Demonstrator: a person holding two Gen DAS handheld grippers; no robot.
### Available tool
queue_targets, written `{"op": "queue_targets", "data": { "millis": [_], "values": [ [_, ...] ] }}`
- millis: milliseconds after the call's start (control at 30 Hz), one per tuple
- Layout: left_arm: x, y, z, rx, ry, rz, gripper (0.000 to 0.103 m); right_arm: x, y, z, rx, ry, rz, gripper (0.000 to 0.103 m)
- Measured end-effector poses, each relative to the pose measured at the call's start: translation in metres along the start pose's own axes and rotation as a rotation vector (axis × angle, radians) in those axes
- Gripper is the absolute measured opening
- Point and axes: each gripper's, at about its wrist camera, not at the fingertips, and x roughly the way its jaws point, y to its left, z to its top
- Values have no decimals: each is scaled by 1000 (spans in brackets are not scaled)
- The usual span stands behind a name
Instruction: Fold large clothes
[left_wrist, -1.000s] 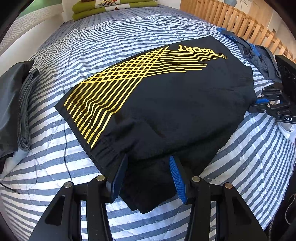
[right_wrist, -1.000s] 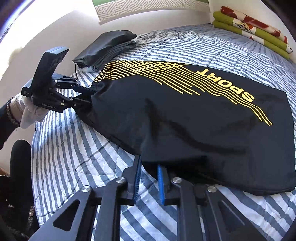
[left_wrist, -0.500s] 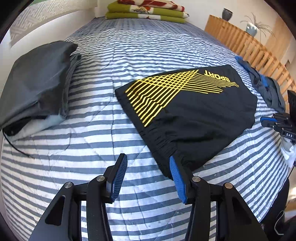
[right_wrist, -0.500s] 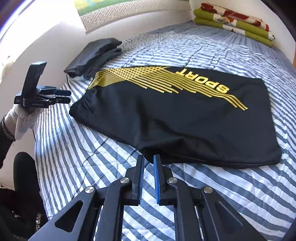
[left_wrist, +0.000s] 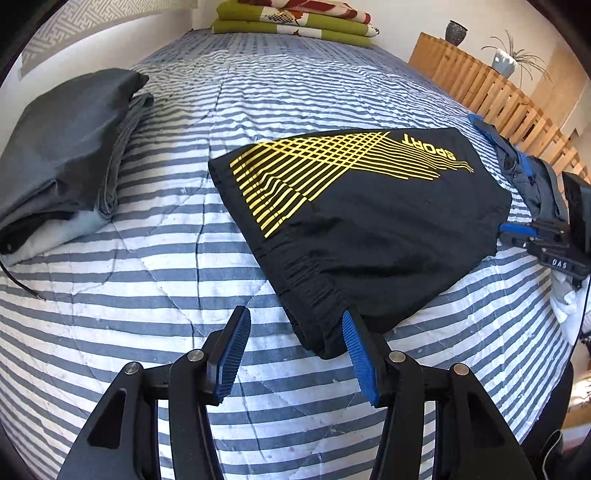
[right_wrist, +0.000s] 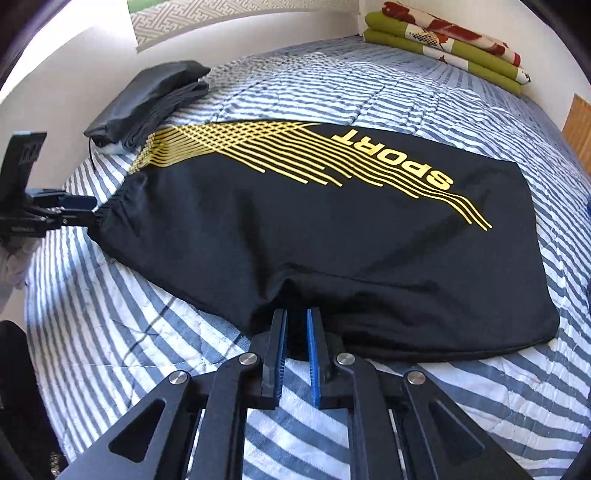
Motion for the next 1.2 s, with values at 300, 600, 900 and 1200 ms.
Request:
{"op": "queue_targets", "data": {
  "millis": [300,600,900,1200],
  "values": [
    [-2,-2,4,-22,1,-8,55,-61,-139,-34,484,-97,-207,34],
    [-4,-35,7,68,6,-7,56,-39,-209,-50,883,-138,-14,34],
    [2,-36,5,89,19,-6,56,-21,-193,-26,866,-163,-90,9],
    [-7,-3,12,6,-50,-27,56,-41,-166,-5,809,-243,-165,6]
  ]
}}
